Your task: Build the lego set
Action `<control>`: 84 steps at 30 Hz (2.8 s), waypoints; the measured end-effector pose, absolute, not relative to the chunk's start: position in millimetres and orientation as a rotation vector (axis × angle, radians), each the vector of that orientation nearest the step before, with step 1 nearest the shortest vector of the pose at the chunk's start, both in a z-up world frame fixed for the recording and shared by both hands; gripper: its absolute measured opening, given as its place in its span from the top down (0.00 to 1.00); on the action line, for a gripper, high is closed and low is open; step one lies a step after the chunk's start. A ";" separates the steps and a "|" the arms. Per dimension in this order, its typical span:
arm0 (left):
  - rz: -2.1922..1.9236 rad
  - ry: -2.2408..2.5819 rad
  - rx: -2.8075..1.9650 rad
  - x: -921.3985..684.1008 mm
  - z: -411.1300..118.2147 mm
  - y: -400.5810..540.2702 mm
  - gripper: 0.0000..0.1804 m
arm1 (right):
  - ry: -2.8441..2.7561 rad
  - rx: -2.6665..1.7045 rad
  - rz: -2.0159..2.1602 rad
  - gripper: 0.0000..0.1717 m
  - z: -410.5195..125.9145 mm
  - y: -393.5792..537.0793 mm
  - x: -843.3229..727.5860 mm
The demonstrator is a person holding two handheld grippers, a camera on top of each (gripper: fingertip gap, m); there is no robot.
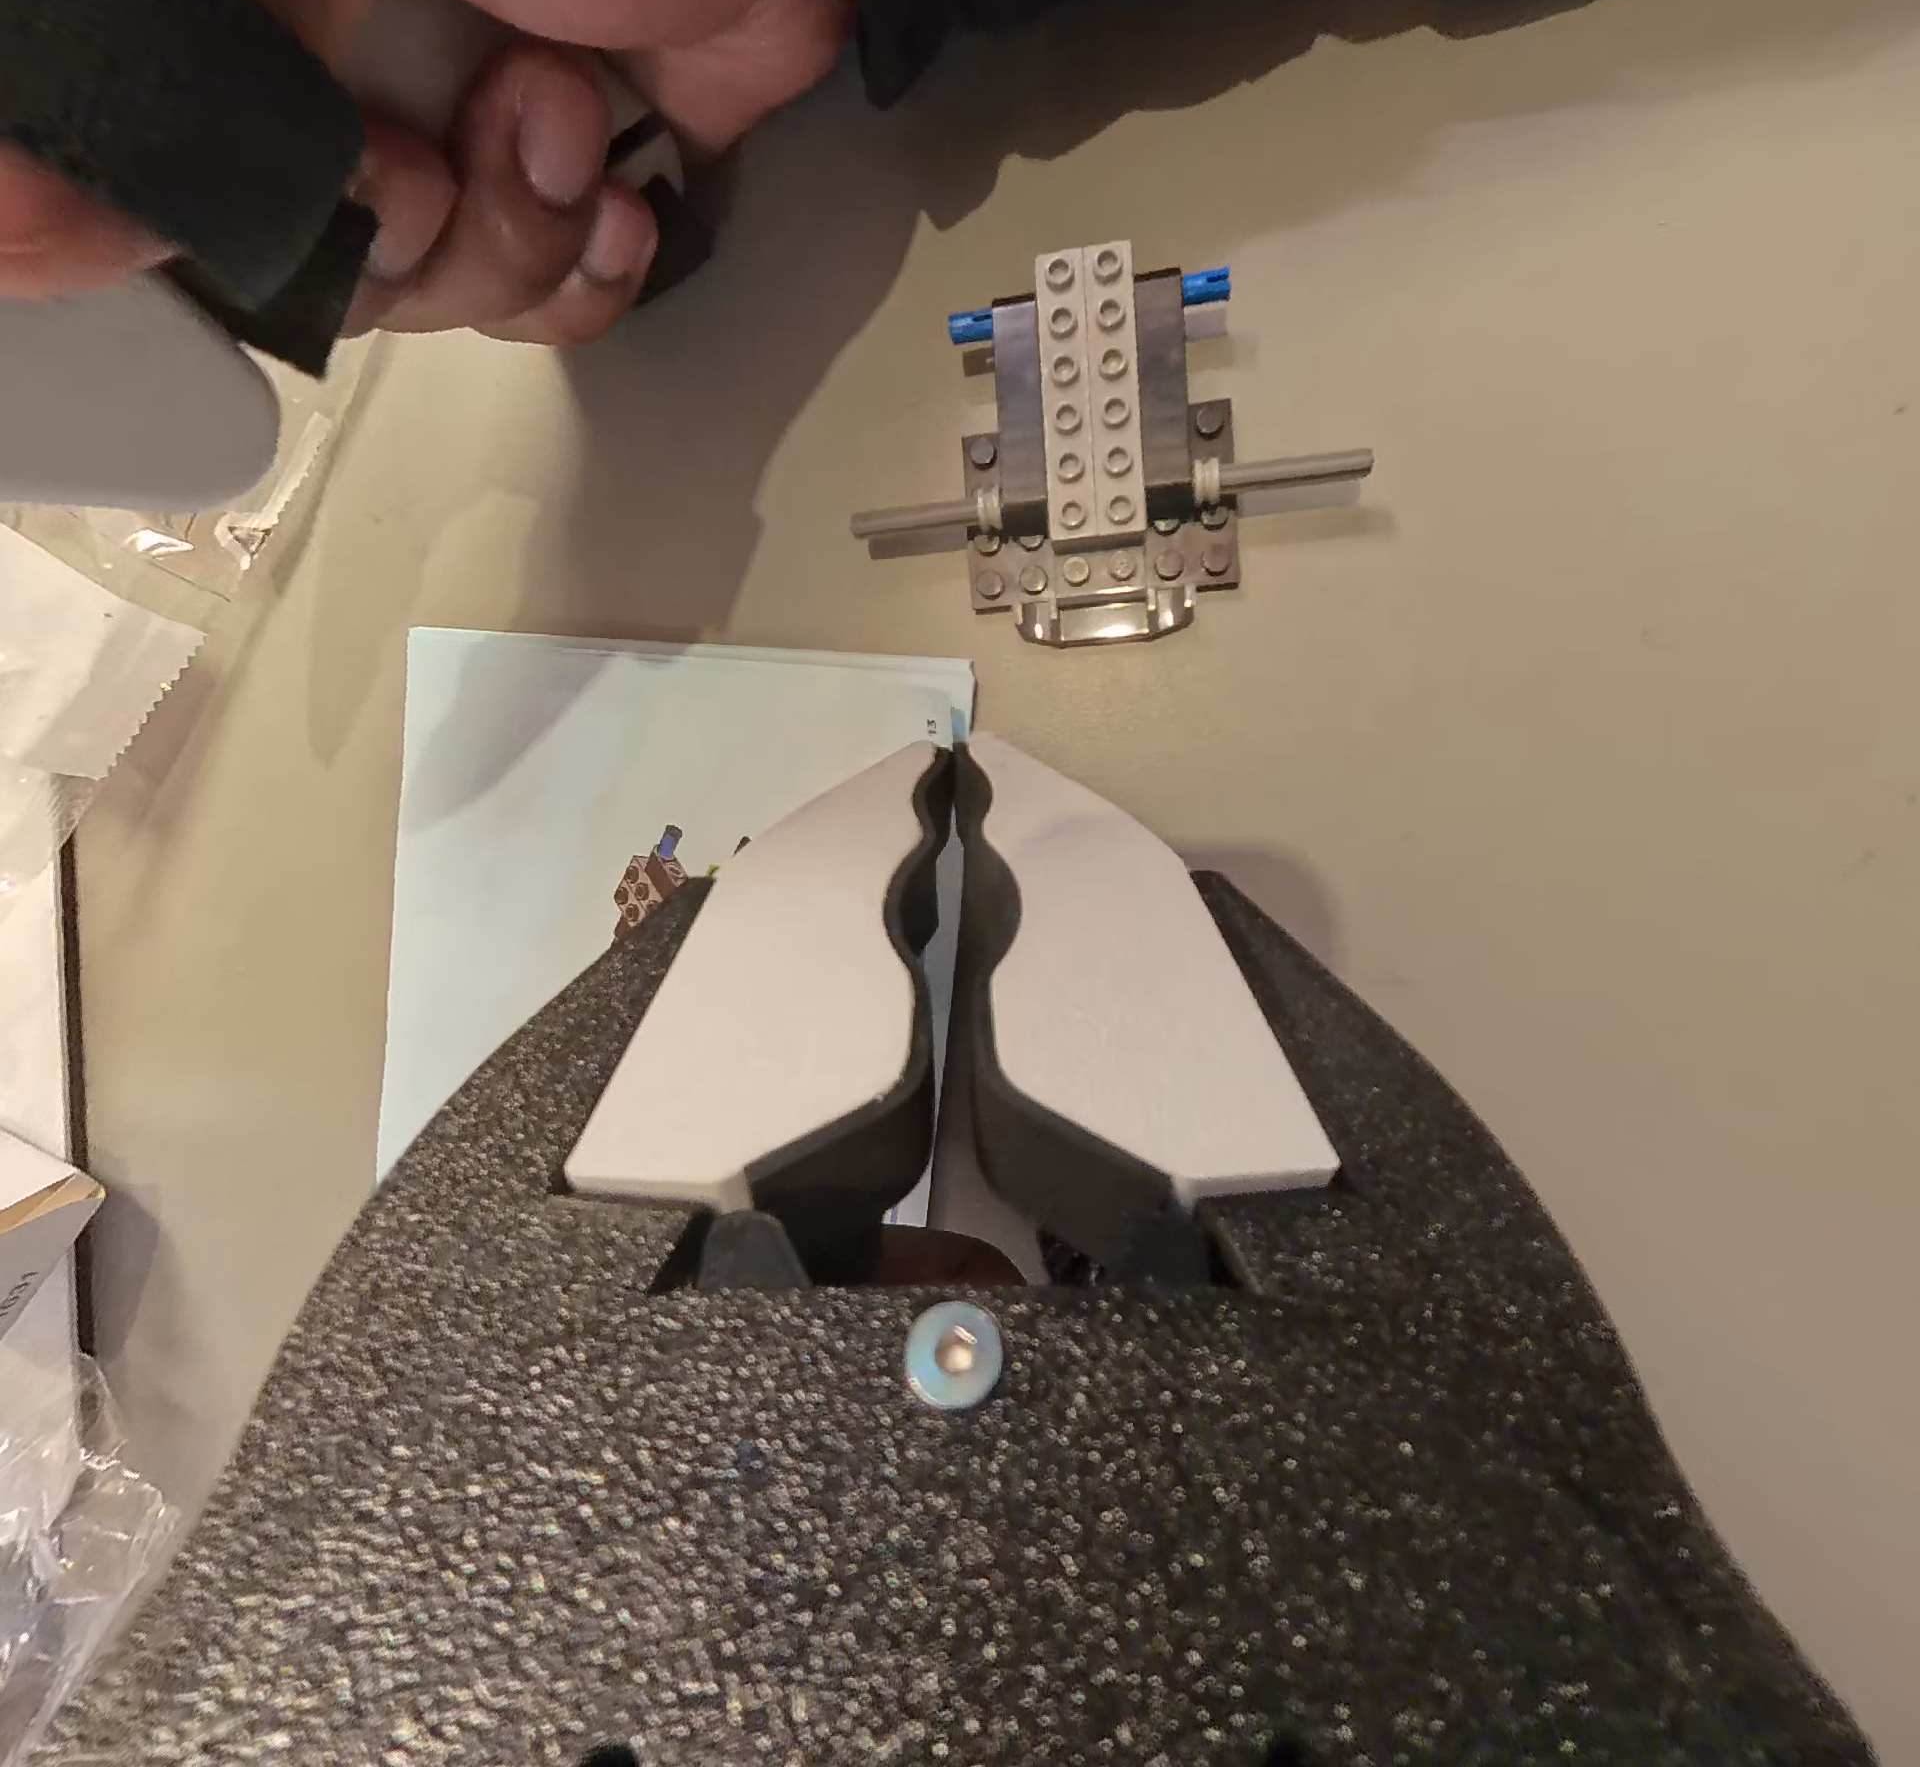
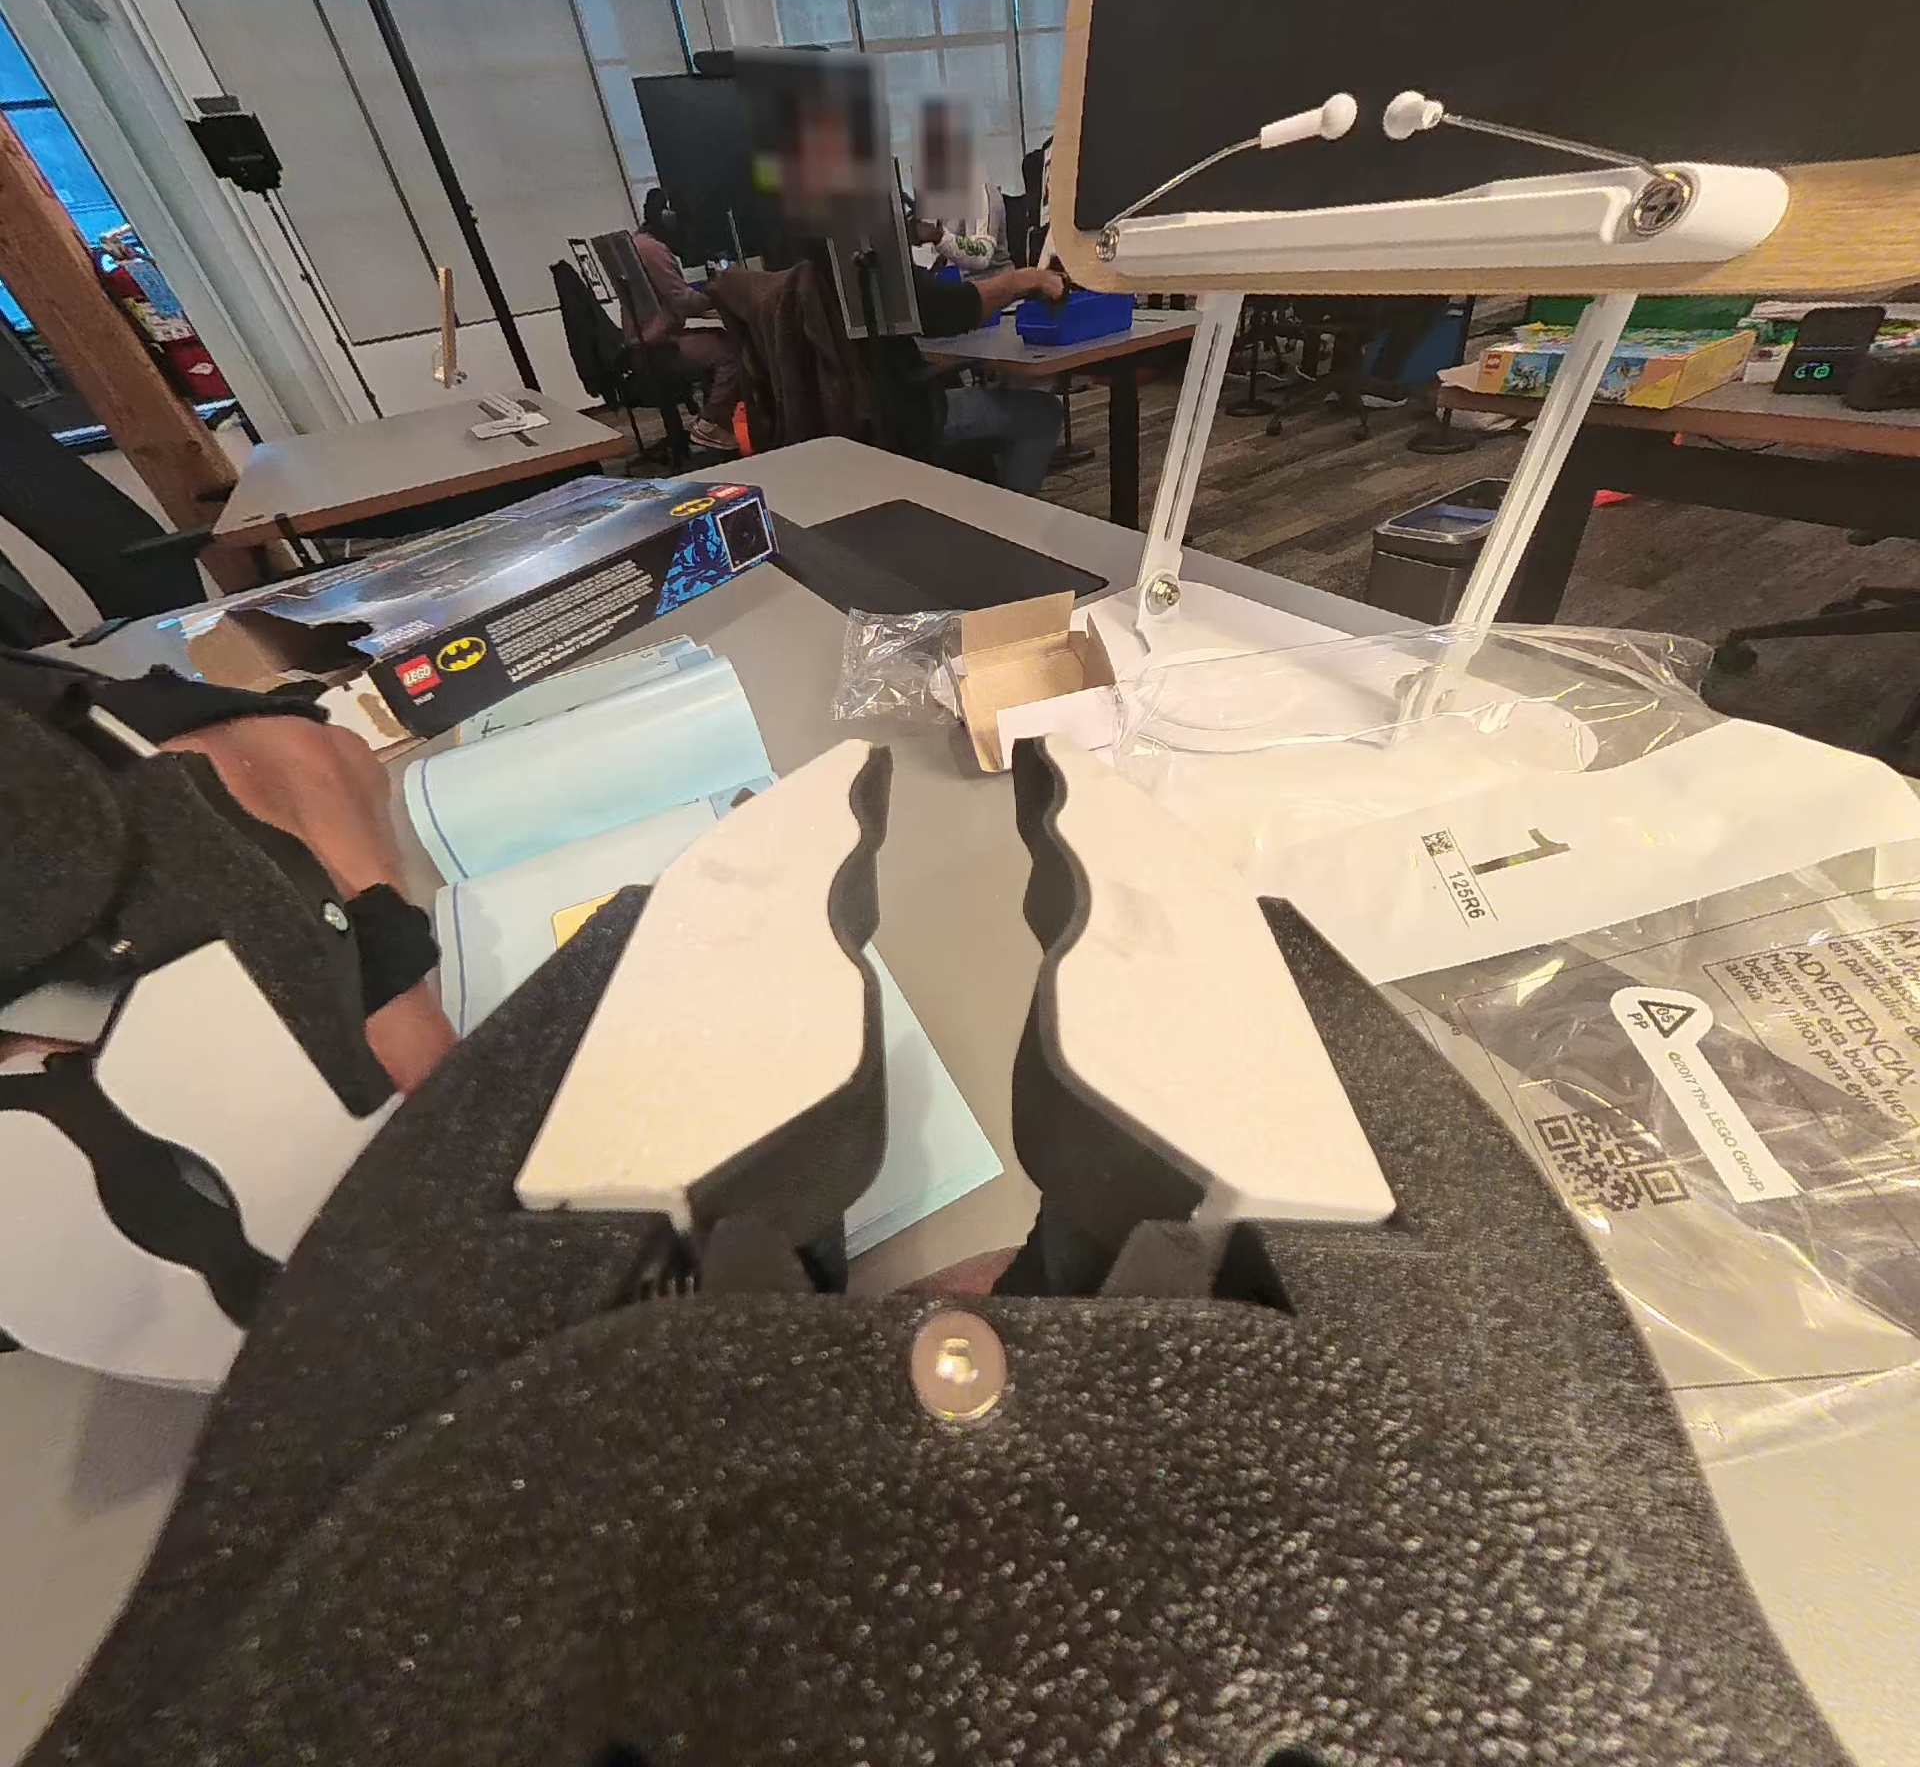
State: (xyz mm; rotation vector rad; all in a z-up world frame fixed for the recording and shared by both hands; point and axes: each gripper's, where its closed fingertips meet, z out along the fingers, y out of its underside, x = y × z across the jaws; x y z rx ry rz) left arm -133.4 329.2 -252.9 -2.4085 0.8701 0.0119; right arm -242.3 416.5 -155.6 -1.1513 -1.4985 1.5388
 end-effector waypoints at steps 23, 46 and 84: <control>-0.153 -0.425 -1.768 -263.1 -150.5 273.5 1.00 | -1.474 -1.142 1.543 0.86 -153.0 418.4 -240.4; 0.228 -0.855 -1.483 -344.3 -127.1 107.0 1.00 | -1.464 -1.149 1.538 0.86 -152.9 419.8 -240.5; 0.557 -0.371 -1.994 -293.5 -195.8 177.6 0.93 | -1.465 -1.198 1.549 0.86 -156.5 423.1 -243.4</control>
